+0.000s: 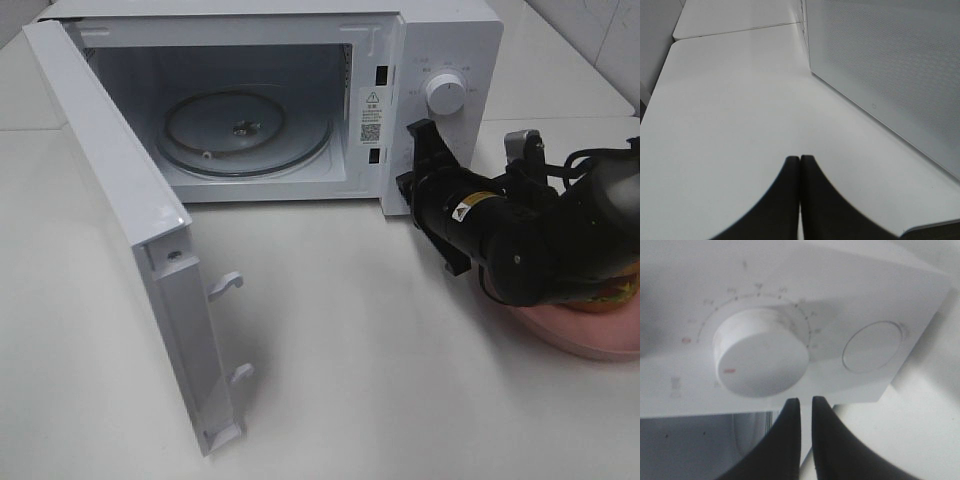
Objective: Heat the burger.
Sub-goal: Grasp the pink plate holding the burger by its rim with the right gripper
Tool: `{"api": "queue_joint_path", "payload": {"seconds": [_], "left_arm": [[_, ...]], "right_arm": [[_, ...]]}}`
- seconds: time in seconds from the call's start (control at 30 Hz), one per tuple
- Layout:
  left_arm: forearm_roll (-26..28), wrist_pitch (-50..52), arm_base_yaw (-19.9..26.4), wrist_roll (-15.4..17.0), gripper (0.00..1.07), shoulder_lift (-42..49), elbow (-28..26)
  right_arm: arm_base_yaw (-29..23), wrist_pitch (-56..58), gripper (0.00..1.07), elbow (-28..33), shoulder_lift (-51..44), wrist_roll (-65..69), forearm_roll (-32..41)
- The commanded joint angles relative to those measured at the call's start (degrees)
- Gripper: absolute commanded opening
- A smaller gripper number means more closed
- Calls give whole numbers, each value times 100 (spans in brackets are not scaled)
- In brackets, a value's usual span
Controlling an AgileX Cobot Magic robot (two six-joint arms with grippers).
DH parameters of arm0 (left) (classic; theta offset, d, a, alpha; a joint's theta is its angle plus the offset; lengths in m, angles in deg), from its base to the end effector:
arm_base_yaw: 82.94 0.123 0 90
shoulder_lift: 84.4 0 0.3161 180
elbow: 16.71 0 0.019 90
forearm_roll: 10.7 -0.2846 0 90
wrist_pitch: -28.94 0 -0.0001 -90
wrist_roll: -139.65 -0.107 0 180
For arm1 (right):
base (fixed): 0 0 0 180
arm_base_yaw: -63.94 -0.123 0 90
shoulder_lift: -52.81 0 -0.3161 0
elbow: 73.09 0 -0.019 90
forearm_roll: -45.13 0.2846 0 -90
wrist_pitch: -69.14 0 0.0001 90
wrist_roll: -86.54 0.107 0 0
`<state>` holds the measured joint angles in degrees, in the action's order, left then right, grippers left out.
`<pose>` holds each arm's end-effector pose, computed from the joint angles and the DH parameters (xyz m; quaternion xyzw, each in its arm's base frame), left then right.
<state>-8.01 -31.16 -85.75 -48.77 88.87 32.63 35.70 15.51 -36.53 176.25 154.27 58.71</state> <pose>0.0073 -0.0047 0.2875 0.0839 0.8444 0.0024 0.5290 0.3529 0.1666 0.0948 0.3751 0.7100 0.4192 0.4237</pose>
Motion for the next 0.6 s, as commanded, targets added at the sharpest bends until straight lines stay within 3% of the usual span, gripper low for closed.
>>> {"api": "queue_joint_path", "payload": {"seconds": [0.03,0.3,0.33,0.4,0.43,0.47,0.5,0.6], "left_arm": [[23,86,29,6,0,132,17],[23,86,29,6,0,132,17],[23,86,29,6,0,132,17],[23,86,29,6,0,132,17],[23,86,29,6,0,132,17],[23,86,29,6,0,132,17],[23,86,29,6,0,132,17],[23,86,29,6,0,132,17]], "right_arm": [[23,-367,10,109,-74,-63,-659],[23,-779,12,132,-74,-1106,-1507],[23,-854,12,132,-74,-1908,-1719],[23,-882,12,132,-74,-2286,-1874],[23,-917,13,132,-74,-3329,-2263],[23,-917,13,132,-74,-3329,-2263],[23,-911,13,132,-74,-4303,-2618],[23,-882,13,132,-74,-5162,-3117]]}}
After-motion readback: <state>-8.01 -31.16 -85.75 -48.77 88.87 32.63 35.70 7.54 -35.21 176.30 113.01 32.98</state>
